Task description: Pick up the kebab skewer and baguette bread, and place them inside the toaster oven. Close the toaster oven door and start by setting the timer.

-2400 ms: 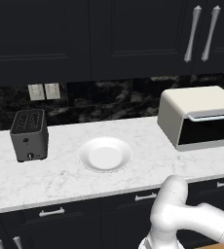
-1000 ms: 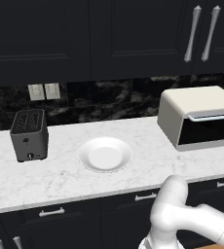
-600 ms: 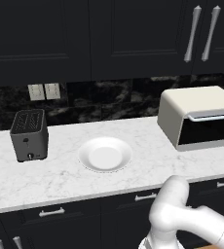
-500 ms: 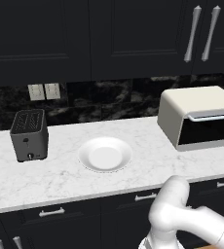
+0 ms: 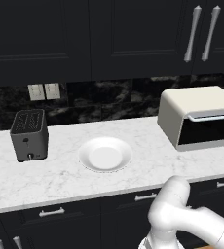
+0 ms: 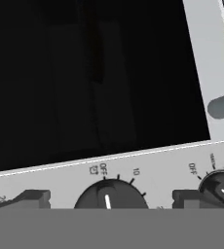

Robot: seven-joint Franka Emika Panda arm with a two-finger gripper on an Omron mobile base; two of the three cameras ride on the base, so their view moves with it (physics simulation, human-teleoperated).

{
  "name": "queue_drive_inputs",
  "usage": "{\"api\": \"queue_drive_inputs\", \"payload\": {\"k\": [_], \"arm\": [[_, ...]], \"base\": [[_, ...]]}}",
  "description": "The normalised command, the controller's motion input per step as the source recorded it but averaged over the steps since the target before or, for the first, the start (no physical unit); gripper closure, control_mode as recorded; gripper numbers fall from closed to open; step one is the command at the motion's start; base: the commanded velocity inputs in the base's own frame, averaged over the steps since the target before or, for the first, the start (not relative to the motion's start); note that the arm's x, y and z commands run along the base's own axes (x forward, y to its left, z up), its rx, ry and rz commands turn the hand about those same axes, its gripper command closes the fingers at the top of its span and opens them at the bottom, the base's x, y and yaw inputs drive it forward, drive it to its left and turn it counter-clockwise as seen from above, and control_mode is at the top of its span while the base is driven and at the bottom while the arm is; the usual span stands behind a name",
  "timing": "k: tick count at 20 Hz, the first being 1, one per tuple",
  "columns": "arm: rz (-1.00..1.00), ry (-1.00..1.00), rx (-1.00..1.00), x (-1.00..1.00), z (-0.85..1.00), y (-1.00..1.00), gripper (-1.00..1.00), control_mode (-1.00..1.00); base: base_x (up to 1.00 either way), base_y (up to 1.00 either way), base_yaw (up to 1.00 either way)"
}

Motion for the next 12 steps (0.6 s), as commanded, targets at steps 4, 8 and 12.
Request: {"api": "queue_drive_inputs", "payload": {"k": [4,8,12], "arm": [[-0.02,0.0,-0.08,0.27,0.0,-0.01,-1.0,-1.0],[0.0,0.0,-0.07,0.29,0.0,-0.06,-1.0,-1.0],[0.0,0.0,-0.06,0.05,0.0,-0.25,-1.0,-1.0]], "base": [[0.0,0.0,0.0],[0.0,0.0,0.0],[0.0,0.0,0.0]]}}
